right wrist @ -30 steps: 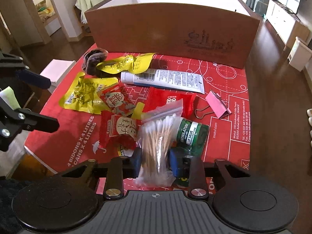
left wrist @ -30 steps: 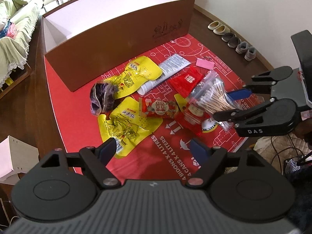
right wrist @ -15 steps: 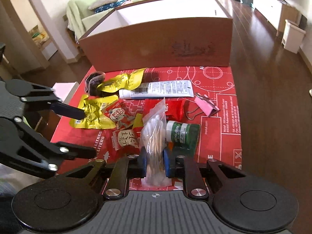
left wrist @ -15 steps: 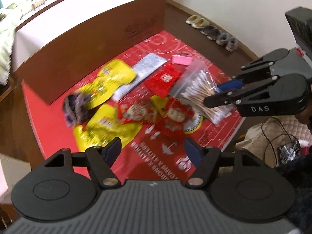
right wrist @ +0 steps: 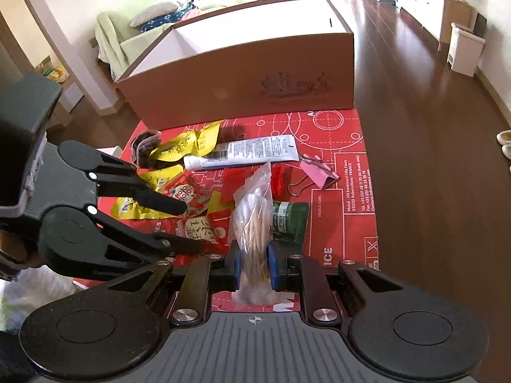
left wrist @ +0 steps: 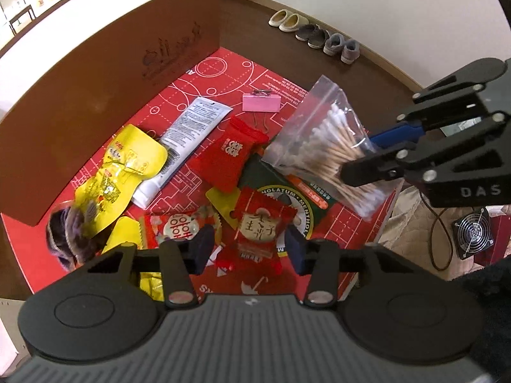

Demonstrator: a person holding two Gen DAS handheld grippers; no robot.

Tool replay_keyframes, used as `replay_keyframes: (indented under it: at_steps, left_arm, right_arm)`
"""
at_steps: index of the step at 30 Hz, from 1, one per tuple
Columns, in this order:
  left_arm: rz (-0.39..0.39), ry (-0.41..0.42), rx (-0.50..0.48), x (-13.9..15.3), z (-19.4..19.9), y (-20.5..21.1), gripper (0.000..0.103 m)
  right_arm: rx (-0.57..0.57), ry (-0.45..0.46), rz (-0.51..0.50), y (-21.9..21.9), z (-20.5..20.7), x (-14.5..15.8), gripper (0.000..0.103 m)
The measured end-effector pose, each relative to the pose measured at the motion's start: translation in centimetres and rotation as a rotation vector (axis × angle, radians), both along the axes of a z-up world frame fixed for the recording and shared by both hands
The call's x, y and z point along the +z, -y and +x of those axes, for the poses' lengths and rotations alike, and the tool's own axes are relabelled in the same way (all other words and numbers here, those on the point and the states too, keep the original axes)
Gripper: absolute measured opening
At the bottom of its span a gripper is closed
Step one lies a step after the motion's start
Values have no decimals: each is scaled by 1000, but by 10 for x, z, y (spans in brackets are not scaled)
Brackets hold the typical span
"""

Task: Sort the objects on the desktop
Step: 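Grasp the cotton swab bag with the right tool while the left tool grasps the red candy packet, then carry the swab bag and red packet into the white box with both tools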

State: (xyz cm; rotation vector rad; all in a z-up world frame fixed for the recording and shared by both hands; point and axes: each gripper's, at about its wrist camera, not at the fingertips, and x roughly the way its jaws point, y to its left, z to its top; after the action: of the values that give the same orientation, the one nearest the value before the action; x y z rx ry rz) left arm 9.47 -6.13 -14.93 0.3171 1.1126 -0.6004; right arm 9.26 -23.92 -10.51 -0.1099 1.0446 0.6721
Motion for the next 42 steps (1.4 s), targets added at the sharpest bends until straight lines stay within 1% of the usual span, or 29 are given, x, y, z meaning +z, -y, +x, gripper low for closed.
replay_keyframes:
  at_steps: [1, 7, 8, 10, 13, 17, 24, 29, 42]
  left_arm:
    - [3, -4, -2, -1, 1, 1, 38]
    - [15, -17, -20, -10, 0, 6, 37]
    - [17, -19, -21, -11, 1, 7, 36]
    - [18, -25, -20, -14, 0, 7, 31]
    - [15, -19, -24, -16, -1, 9, 27]
    - [10, -8, -22, -11, -3, 9, 24]
    - [-18, 33, 25, 13, -5, 3, 24]
    - [-37, 70, 81, 36, -3, -6, 24]
    - [-42, 185, 224, 94, 12, -34, 24]
  right_arm:
    - [-2, 0, 1, 1, 0, 0, 16]
    - [-8, -10, 5, 3, 1, -1, 16]
    - [-9, -11, 7, 3, 1, 0, 16]
    - [-10, -14, 10, 4, 1, 0, 16]
    - [-13, -20, 13, 5, 1, 2, 16]
    - [-7, -26, 17, 5, 3, 4, 16]
    - [21, -25, 22, 2, 12, 10, 16]
    - [42, -25, 29, -2, 22, 16, 16]
    - [142, 15, 26, -25, 54, 41, 16]
